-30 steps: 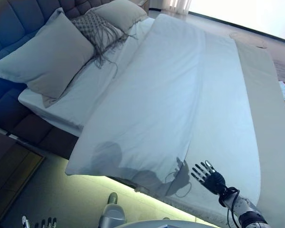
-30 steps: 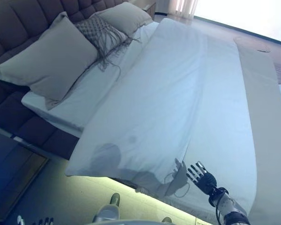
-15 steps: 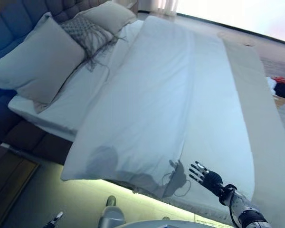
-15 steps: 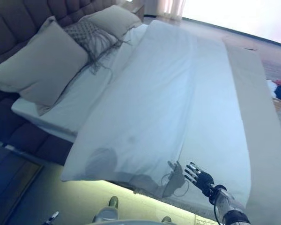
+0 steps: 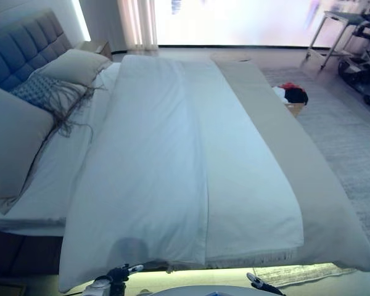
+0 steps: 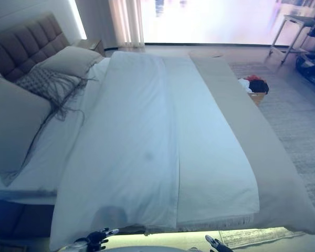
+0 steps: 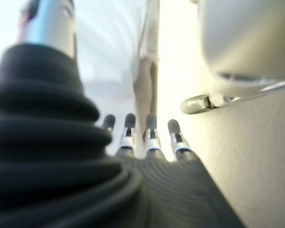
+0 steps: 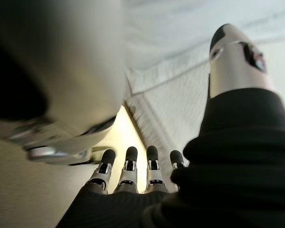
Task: Make the bed neatly
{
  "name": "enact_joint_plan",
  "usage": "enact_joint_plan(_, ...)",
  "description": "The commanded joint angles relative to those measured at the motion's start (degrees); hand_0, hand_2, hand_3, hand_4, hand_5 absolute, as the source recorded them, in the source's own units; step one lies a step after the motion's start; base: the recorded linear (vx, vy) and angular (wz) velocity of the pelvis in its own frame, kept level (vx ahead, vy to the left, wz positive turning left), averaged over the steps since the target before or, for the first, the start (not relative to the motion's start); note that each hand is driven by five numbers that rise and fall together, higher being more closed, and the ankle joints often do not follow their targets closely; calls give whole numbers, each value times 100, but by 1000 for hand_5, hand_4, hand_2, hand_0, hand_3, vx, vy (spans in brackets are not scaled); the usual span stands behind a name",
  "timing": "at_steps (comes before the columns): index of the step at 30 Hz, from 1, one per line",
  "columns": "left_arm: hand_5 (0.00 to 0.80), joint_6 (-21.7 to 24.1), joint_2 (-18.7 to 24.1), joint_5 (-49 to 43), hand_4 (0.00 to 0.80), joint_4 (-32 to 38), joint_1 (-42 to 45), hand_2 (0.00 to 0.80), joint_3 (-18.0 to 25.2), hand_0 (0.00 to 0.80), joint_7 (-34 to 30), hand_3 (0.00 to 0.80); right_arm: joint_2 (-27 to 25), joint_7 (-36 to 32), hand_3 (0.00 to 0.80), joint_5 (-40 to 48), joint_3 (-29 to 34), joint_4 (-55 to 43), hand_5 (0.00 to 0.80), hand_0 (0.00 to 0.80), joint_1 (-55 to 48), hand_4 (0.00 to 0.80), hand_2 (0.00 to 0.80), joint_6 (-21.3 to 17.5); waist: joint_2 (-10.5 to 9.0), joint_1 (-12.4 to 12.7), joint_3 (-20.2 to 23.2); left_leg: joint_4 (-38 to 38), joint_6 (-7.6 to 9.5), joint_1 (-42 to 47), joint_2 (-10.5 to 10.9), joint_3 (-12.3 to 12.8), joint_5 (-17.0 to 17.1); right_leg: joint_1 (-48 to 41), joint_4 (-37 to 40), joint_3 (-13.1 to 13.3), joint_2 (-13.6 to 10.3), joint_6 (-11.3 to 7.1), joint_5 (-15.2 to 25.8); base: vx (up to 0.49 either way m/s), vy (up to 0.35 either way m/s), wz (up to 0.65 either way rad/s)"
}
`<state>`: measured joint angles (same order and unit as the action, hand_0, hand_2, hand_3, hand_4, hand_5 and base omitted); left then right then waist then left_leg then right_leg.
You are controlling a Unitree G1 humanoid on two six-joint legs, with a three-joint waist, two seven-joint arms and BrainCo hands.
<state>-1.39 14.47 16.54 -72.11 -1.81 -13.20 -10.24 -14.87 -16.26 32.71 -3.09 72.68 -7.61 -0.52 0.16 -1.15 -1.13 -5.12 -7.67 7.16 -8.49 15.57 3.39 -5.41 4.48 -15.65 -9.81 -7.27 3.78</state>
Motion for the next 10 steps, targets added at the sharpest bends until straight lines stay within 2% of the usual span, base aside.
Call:
enact_joint_plan(1, 0, -242, -3, -93, 0, -288, -373, 0, -44, 0, -77, 0, 46, 91, 0, -106, -20, 266, 0, 0, 573, 0, 0, -24, -60, -79, -205, 12, 229, 90, 3, -19, -361, 106, 52, -24, -301, -256, 235, 50, -30, -19)
enact_joint_plan(6, 0, -314, -216, -70, 0, -324, -281, 0, -255, 0, -221, 0, 105, 87, 0, -40, -166, 107, 0, 0, 690, 0, 0, -81, -70, -131, -199, 12, 216, 204, -45, 44, -348, 20, 52, 74, -223, -198, 186, 55, -47, -16)
enact_joint_plan(10, 0, -317, -314, -18, 0, -334, -233, 0, -246, 0, -148, 0, 160, 94, 0, -92, -230, 66, 0, 0, 738, 0, 0, -105, -67, -95, -161, 12, 210, 240, -68, 38, -353, -39, 52, 66, -205, -182, 150, 45, -22, -8)
